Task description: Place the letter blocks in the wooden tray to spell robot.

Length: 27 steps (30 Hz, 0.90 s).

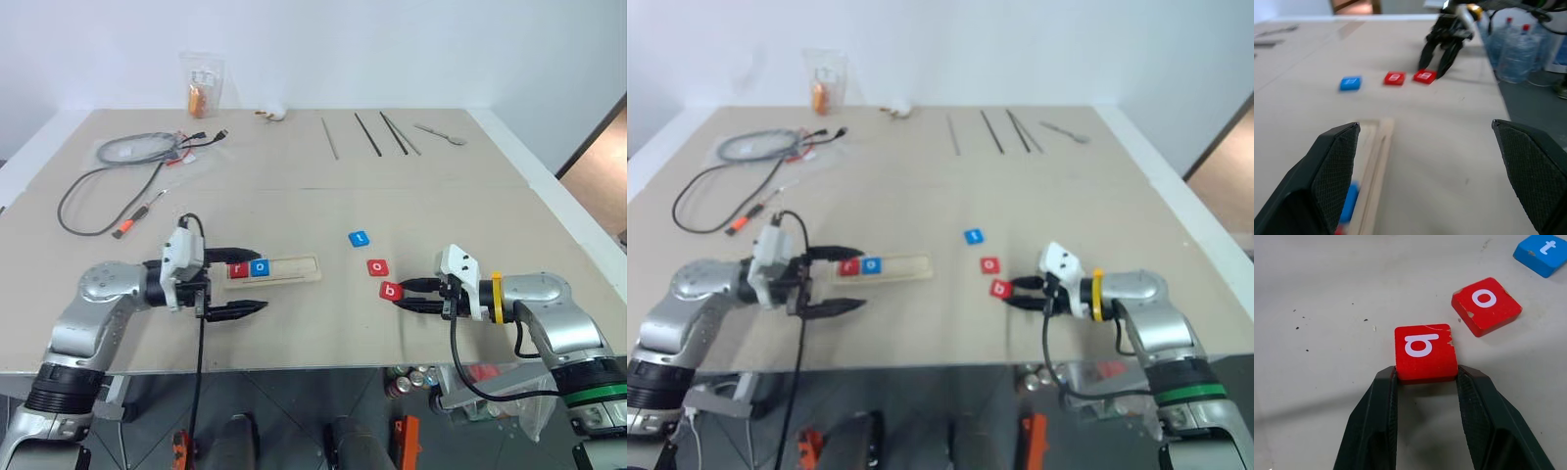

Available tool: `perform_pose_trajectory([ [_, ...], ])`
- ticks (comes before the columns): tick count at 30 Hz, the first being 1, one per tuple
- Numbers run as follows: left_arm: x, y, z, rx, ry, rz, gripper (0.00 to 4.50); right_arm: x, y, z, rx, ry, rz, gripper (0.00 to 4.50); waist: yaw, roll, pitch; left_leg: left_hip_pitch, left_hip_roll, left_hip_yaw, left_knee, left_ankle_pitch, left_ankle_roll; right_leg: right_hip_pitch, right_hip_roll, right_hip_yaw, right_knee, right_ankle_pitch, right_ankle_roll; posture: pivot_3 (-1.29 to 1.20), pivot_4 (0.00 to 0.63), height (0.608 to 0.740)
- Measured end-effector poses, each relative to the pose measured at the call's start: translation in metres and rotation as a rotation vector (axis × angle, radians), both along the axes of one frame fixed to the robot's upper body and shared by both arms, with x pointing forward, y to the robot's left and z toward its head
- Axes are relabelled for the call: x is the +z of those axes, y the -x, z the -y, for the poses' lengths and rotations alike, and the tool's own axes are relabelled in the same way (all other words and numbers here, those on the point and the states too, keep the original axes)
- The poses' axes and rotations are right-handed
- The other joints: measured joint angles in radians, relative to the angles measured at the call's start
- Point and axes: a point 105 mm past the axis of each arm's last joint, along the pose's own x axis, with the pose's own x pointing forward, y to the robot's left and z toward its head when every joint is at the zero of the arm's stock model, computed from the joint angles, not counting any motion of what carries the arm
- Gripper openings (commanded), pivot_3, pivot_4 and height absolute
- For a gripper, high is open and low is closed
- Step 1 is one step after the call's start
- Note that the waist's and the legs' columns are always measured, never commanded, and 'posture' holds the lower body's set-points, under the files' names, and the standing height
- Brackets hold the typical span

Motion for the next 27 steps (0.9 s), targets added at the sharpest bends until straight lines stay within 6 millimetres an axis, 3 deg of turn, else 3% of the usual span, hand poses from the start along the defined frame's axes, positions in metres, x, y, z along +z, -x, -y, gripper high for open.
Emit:
perform_pose_trajectory([
  [4,0.003,-0.004,-0.02,0.062,-0.007,0.016,4.5,0.047,-0.003,-0.032,0.133,-0.067,0.09,1.17,-0.003,0.0,0.0,0.0,0.0,0.0,-0.001,0.0,0.0,0.0,0.0,0.0,-0.001,0.0,0.0,0.0,0.15,0.74],
  [6,-0.002,-0.008,-0.034,0.112,-0.032,0.016,4.5,0.081,-0.011,-0.061,0.229,-0.101,0.164,1.17,-0.011,0.0,0.0,0.001,0.0,0.0,-0.003,0.0,0.0,-0.002,0.0,0.0,-0.001,0.001,-0.002,0.0,0.15,0.74],
  [8,-0.003,-0.008,-0.036,0.12,-0.035,0.019,4.5,0.093,-0.014,-0.075,0.268,-0.087,0.2,1.17,-0.012,-0.001,0.0,0.001,0.0,0.0,-0.005,0.0,0.0,-0.002,0.0,-0.002,-0.002,0.001,-0.002,0.0,0.15,0.74],
  [10,-0.005,-0.007,-0.038,0.129,-0.031,0.018,4.5,0.087,-0.023,-0.091,0.294,-0.031,0.192,1.17,-0.01,-0.003,0.0,0.0,0.001,0.0,-0.007,0.0,0.0,-0.002,-0.001,-0.003,-0.003,0.0,-0.003,0.0,0.15,0.74],
  [16,-0.012,0.001,-0.038,0.135,-0.028,0.01,4.5,0.039,-0.031,-0.127,0.402,0.146,0.102,1.17,-0.008,-0.002,0.0,-0.011,0.0,0.001,-0.007,-0.002,-0.003,-0.011,-0.001,-0.002,-0.002,0.003,-0.001,0.0,0.15,0.74],
  [19,-0.015,0.005,-0.035,0.138,-0.022,0.008,4.5,0.034,-0.033,-0.143,0.454,0.196,0.1,1.17,-0.009,-0.002,0.0,-0.014,0.001,-0.001,-0.007,-0.002,-0.003,-0.015,0.001,-0.002,0.001,0.002,0.0,0.0,0.15,0.74],
  [27,-0.022,0.013,-0.031,0.154,-0.008,-0.004,4.5,0.029,-0.041,-0.162,0.509,0.257,0.088,1.17,-0.011,-0.002,0.0,-0.012,0.001,-0.002,-0.007,-0.001,-0.004,-0.015,0.003,-0.002,0.006,0.001,-0.002,0.0,0.15,0.74],
])
